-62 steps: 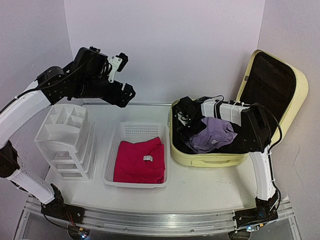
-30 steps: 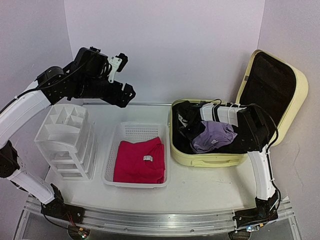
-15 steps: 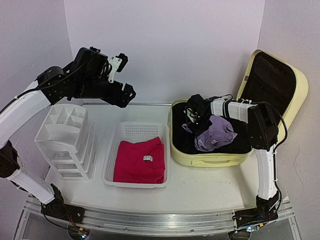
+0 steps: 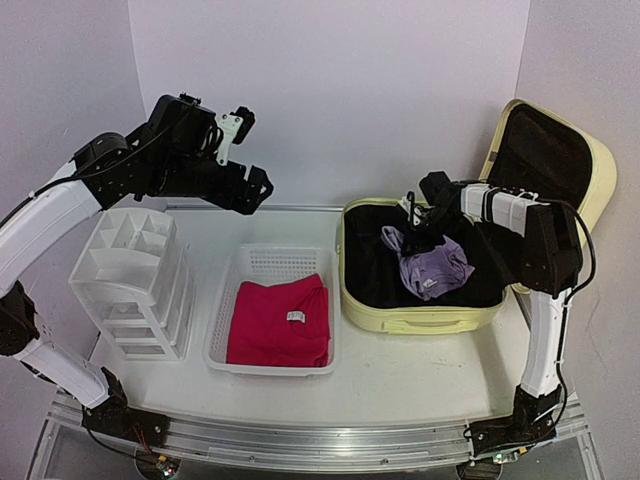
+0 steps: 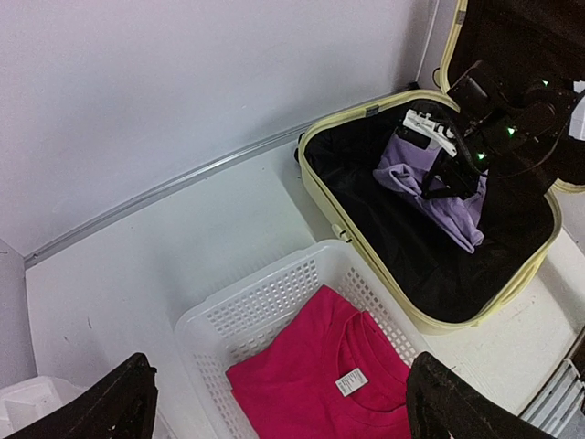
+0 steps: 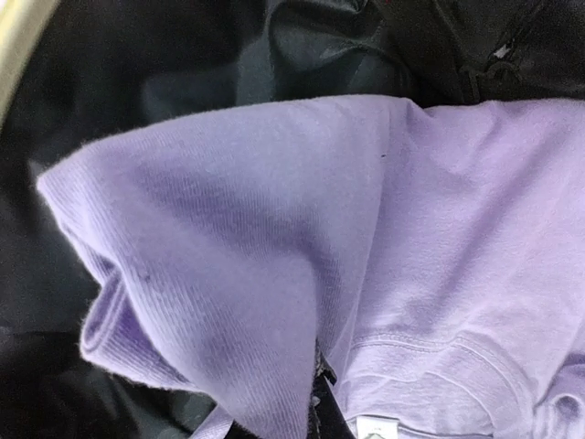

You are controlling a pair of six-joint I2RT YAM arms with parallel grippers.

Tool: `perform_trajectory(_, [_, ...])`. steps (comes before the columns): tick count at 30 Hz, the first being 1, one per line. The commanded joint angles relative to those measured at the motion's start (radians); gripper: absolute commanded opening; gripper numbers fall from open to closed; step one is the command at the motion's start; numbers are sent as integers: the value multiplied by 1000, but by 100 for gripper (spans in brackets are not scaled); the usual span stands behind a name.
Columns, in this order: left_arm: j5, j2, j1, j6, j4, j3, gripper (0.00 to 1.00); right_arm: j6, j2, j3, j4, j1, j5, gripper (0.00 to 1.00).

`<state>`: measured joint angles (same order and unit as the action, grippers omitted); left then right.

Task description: Open, take out, and arrange the luggage

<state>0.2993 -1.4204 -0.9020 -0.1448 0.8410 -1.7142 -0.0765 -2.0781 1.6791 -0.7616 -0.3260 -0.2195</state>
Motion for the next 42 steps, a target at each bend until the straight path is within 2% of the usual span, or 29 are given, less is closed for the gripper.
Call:
perform_trajectory(1, [-33, 43, 5, -59, 3, -24, 95, 113, 75, 16, 44, 57, -262, 0])
perform_trajectory(10, [-84, 113, 5, -114, -2, 100, 92, 359, 62, 41, 119, 91, -520, 0])
perform_trajectory(17, [-80, 187, 2, -164, -52, 202, 91, 513, 79, 28, 329, 91, -714, 0])
perform_trajectory(20, [-101, 255, 3, -197, -130, 282, 91, 526, 69, 68, 344, 84, -749, 0])
perform_trajectory(24, [-161, 336, 3, -241, -186, 352, 91, 459, 90, 80, 343, 39, -797, 0])
perform_trajectory(29, [-142, 417, 3, -285, -187, 417, 91, 358, 84, 105, 342, -61, -812, 0])
perform_trajectory(37, [-118, 500, 3, -322, -186, 490, 91, 170, 22, 200, 305, -260, -722, 0])
perform_trajectory(42, [-128, 503, 3, -328, -186, 500, 91, -91, -42, 328, 110, -378, -598, 0])
